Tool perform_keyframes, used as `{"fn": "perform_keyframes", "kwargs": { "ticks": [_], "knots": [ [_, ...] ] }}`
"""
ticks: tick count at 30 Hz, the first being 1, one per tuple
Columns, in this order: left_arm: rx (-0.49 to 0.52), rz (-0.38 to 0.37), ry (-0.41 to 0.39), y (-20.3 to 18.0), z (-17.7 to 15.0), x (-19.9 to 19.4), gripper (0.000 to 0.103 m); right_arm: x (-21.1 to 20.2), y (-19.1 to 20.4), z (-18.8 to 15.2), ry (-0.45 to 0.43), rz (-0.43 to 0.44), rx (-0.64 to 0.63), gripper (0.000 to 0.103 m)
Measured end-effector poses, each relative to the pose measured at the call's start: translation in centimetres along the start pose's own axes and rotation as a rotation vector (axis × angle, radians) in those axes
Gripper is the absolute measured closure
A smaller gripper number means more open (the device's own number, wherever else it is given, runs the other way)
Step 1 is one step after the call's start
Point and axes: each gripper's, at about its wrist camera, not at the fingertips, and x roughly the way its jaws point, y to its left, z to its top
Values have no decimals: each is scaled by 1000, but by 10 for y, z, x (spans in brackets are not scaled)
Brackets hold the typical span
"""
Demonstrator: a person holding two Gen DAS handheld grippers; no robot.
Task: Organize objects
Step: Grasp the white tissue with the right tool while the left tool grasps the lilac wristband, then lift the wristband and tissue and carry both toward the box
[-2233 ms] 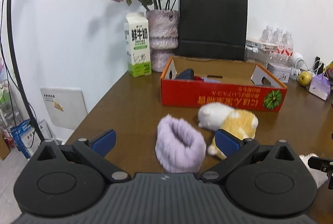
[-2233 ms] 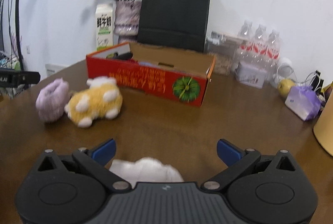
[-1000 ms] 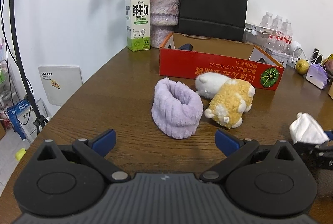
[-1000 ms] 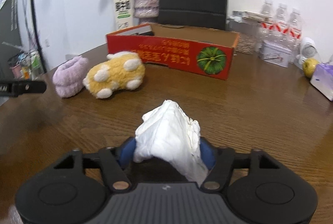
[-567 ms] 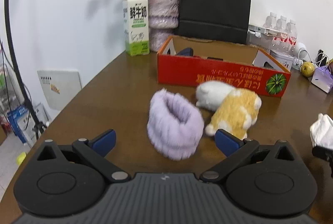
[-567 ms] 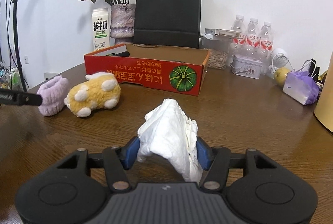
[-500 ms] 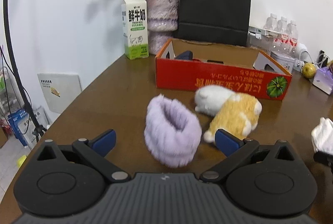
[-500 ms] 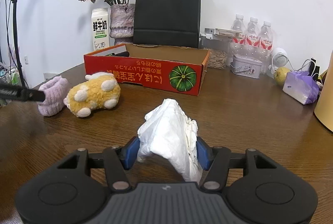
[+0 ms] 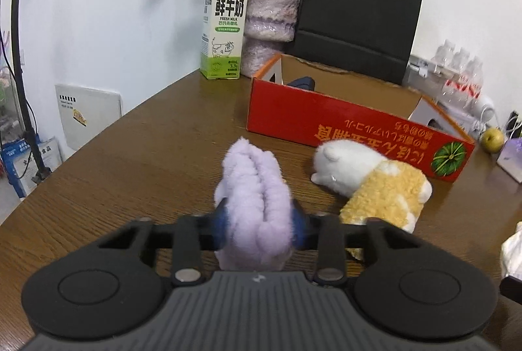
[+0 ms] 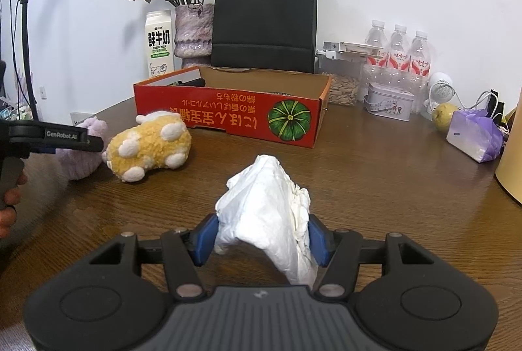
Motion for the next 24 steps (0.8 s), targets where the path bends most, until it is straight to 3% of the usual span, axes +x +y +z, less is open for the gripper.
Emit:
{"fn": "perform_keyframes", "kwargs": {
  "ticks": [6,11,24],
  "knots": [
    [-30,13,-23,22,-11,-28,72,-1,-2,0,-9,2,8,46],
    [5,40,-72,27,-23,-52,72,-2,-2,0,-11,4,7,46],
    [18,-13,-113,27,-31,-70,72,-8,2,-2,-37,-41,-2,46]
  ]
}}
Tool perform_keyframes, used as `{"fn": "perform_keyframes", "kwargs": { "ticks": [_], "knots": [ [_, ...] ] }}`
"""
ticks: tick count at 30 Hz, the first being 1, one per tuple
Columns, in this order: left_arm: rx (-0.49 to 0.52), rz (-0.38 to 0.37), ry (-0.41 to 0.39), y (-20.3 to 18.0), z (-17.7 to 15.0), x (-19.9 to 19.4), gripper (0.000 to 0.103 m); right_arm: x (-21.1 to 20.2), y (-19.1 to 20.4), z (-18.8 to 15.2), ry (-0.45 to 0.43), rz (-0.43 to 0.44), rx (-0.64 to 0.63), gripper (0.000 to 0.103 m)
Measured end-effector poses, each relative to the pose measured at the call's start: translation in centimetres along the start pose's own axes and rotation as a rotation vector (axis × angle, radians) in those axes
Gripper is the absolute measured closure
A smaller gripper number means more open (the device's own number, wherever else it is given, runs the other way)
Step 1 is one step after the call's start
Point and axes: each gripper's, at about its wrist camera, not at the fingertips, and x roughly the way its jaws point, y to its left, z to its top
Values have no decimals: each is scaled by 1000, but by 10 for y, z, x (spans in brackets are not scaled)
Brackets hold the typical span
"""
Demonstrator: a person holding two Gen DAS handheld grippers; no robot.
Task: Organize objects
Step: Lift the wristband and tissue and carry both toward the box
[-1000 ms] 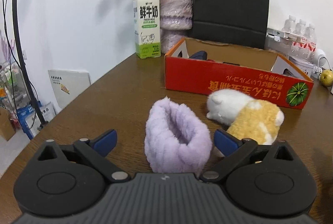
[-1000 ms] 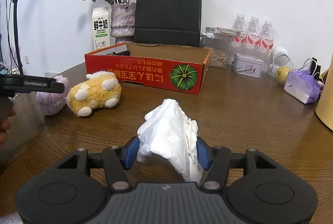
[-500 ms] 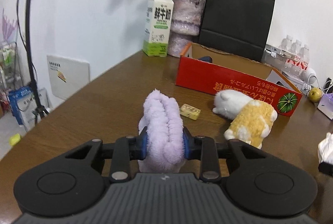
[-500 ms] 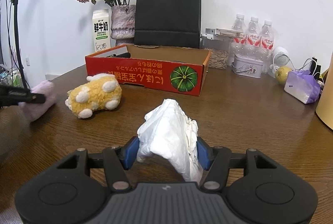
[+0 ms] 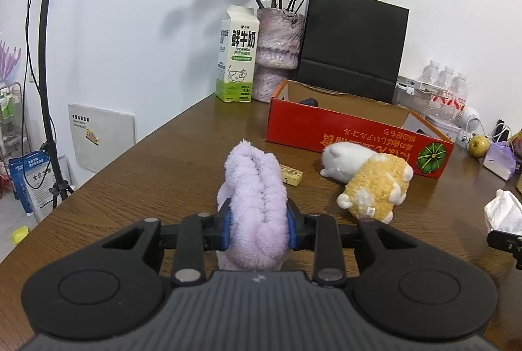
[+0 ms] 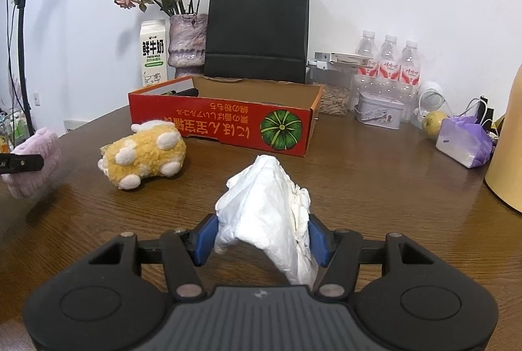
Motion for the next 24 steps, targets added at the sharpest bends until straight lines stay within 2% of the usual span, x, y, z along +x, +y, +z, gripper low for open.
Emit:
{"fn": "perform_keyframes", "kwargs": {
  "ticks": [9,24],
  "knots": [
    [48,-50,-43,-11,10,-12,72,-3,12,5,-16,10,-16,46],
    [148,-135,-100,-56,50,-12,71,-1,51,56,-103,91,-86,46]
  ]
}}
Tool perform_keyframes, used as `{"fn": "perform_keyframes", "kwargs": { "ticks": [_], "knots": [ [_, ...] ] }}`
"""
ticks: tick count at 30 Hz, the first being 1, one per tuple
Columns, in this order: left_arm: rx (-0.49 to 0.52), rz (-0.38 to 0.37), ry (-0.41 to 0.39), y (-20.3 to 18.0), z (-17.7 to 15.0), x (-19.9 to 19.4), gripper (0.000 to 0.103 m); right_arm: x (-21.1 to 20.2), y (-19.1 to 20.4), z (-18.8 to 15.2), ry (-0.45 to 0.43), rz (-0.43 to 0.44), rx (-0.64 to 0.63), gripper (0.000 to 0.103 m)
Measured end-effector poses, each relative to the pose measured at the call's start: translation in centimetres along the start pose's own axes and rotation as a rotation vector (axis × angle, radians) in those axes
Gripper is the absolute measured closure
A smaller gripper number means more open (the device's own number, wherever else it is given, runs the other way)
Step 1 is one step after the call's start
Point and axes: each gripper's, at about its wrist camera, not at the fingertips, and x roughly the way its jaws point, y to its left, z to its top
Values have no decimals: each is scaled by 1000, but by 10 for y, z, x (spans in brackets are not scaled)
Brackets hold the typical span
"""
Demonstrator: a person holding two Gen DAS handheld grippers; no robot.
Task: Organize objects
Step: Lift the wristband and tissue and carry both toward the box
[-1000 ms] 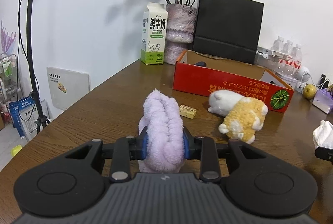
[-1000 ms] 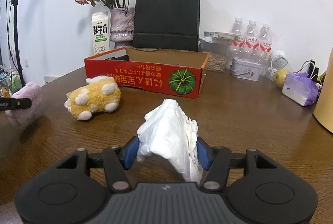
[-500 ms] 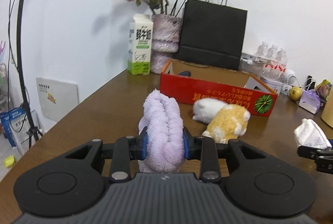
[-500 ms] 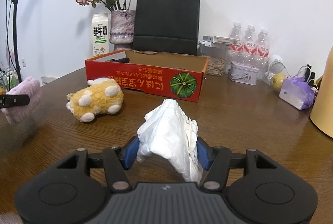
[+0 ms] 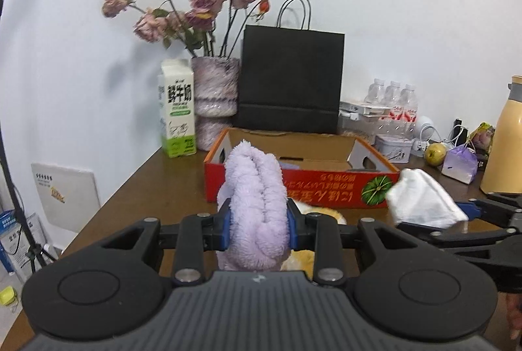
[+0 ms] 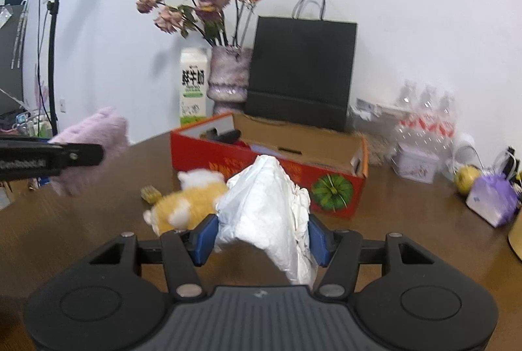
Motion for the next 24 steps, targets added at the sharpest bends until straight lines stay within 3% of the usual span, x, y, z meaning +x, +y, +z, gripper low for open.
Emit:
{"fn": "perform_keyframes", "kwargs": {
  "ticks": [9,24],
  "knots": [
    [-11,-6,-7,-11,21,25,71,19,5,27,-31,26,3,46],
    [-45,4,-26,-18,57,80,71,63,-21,68,-101,3,46,46]
  ]
}}
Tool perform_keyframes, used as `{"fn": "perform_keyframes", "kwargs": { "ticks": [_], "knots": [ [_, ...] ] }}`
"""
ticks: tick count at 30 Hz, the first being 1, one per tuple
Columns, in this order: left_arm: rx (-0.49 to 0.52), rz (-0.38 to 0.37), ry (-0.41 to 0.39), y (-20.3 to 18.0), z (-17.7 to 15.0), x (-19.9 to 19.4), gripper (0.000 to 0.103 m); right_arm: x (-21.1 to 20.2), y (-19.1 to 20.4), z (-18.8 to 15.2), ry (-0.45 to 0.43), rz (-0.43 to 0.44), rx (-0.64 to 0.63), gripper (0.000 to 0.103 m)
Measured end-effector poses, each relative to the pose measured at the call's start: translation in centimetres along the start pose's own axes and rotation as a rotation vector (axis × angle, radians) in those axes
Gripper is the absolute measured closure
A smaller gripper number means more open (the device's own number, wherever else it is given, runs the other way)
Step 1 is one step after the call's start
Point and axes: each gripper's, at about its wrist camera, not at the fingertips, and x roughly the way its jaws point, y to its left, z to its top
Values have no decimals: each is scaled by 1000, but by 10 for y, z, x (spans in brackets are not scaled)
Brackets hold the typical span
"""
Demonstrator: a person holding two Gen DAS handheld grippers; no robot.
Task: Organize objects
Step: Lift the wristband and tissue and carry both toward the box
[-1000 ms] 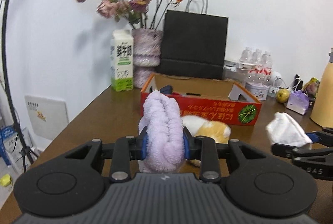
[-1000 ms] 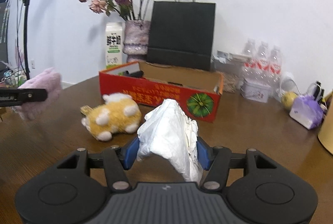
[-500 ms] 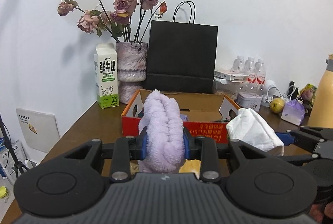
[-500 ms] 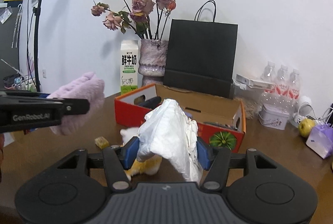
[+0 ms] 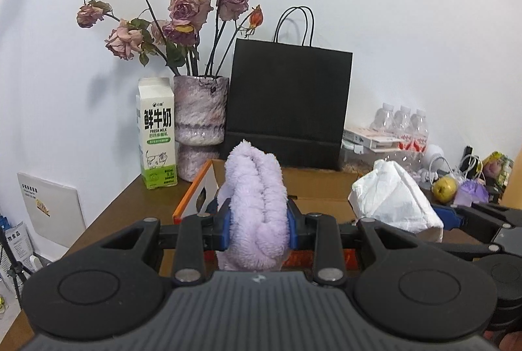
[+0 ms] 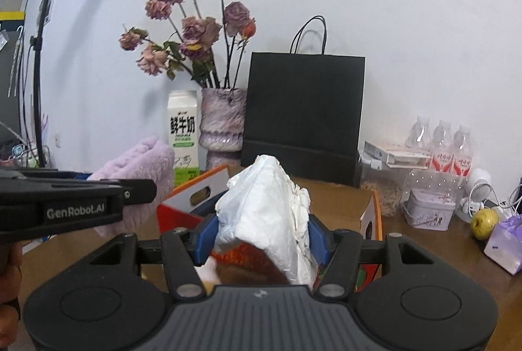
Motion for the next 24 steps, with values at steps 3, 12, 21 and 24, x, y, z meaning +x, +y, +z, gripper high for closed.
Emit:
{"fn": "perform_keyframes", "kwargs": {
  "ticks": [3,12,21,24],
  "knots": [
    [-12,2,-10,1,7,11,71,11,-6,3,-2,1,8,46],
    [-21,7,-14,3,19,45,71,41,-22,11,-1,-6,12,46],
    [-24,9,-22,10,28,75,71,68,-33,18,-4,-12,6,46],
    [-14,6,-33,10,31,85,71,77,-36,20,-2,-14,4,46]
  ]
}}
